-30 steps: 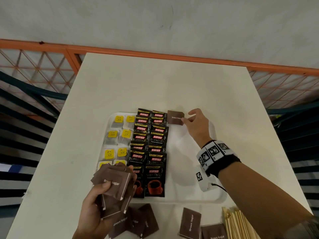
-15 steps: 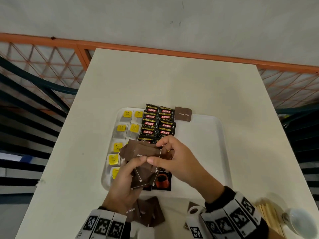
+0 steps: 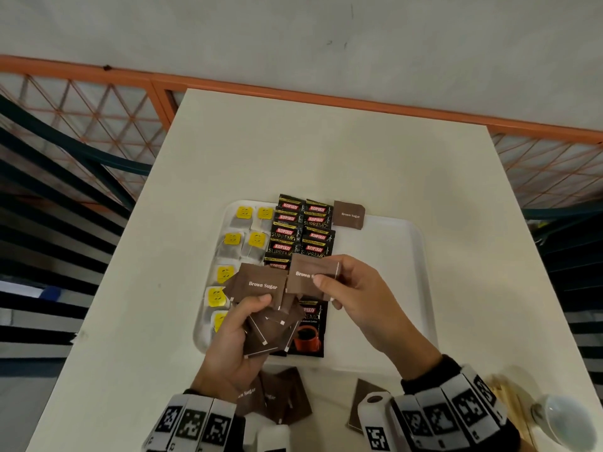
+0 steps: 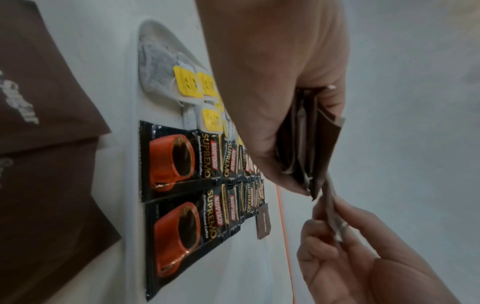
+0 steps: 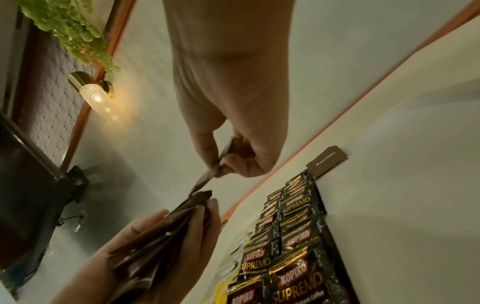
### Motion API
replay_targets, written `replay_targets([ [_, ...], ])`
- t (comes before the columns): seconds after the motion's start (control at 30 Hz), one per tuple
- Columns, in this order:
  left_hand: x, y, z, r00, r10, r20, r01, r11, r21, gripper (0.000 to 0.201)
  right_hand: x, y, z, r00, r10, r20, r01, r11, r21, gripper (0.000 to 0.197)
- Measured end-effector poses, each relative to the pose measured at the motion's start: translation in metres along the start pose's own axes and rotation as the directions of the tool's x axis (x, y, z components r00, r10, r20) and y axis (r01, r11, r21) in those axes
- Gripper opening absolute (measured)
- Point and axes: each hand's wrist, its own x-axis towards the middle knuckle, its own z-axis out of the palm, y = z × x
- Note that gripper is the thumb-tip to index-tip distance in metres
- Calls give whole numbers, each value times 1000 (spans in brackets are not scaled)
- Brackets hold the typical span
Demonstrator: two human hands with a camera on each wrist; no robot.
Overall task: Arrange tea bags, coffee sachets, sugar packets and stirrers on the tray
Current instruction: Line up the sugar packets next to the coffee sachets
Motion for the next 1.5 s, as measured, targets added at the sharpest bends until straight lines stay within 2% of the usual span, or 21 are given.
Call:
replay_targets([
  [0.1,-2,2,-4,999,27,25,-27,1000,-2,29,2,5,-9,996,21,-90,-5,985,173,16],
  [0.2,-1,3,-15,998,46,54,-45,999,-10,58,5,11,-22,989,89,-116,-34,912,408,18],
  [0.27,0,4,-22,994,65,84,-64,998,-10,52,8,15,-30,986,103,-132,-28,879,477,20],
  [0.37,-2,7,-24,992,93,81,-92,996,-21,27,13,21,-38,986,94,-136,-7,845,535,27],
  [0.47,-2,8,-25,994,99,55,-99,995,-4,31,15,23,-41,989,84,-117,-5,832,554,34],
  [0.57,-3,7,-23,994,100,39,-100,995,5,32,16,23,-41,986,84,-142,12,824,567,24],
  [0.7,-3,6,-21,995,93,20,-93,995,19,35,16,22,-41,973,91,-210,20,881,473,10],
  [0.8,-4,6,-19,996,93,8,-93,995,34,40,18,27,-41,962,70,-263,43,915,401,8],
  [0.93,-5,6,-22,996,87,-30,-86,996,35,42,29,38,-47,945,99,-312,48,900,433,11],
  [1.03,-5,6,-26,995,77,-58,-76,997,20,36,44,43,-55,922,166,-350,0,903,429,9],
  [1.13,-6,6,-28,995,64,-77,-63,998,18,26,63,43,-61,887,210,-411,-72,943,326,11],
  [1.23,-7,7,-32,993,57,-101,-54,998,31,39,84,40,-65,880,198,-433,-112,970,215,10],
  [1.33,-8,8,-32,993,62,-97,-59,998,32,34,102,38,-66,875,165,-454,-140,986,87,9],
  [1.4,-8,8,-32,992,67,-105,-64,997,31,29,111,39,-65,870,130,-475,-144,990,7,16],
  [1.5,-8,9,-32,992,71,-106,-67,997,35,33,118,44,-62,852,80,-518,-155,982,-104,18],
])
